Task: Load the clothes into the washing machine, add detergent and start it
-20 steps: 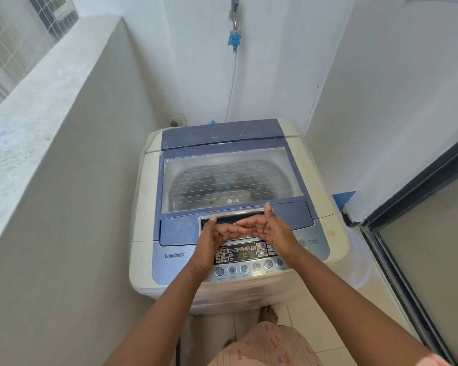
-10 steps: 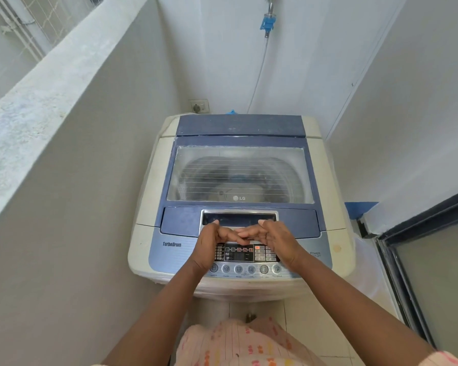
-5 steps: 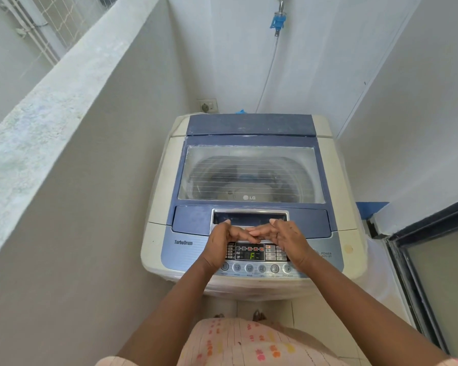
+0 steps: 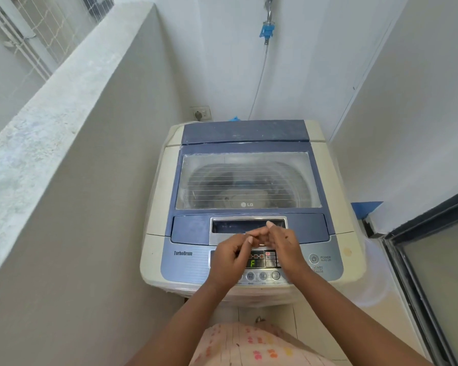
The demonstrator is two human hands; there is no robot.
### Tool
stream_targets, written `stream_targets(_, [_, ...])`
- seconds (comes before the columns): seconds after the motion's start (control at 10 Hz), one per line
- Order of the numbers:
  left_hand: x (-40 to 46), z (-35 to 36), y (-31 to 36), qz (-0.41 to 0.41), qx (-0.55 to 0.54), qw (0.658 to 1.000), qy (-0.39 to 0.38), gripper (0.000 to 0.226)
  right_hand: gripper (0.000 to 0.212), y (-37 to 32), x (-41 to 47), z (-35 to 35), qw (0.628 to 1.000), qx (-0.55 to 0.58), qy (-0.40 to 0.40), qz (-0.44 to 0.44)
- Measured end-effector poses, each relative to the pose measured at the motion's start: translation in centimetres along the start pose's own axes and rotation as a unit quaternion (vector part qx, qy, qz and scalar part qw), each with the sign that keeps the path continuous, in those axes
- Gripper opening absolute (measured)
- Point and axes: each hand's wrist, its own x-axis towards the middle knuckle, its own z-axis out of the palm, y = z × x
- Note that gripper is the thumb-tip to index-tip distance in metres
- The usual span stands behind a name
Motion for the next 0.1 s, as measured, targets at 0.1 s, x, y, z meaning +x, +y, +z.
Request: stream_targets(0.1, [0.73,-0.52,-0.31,0.099,0.141,0.985,0.018,0.019,0.047,0.64,-0.06,0.86,0.998,-0.020,0.049,-0.046])
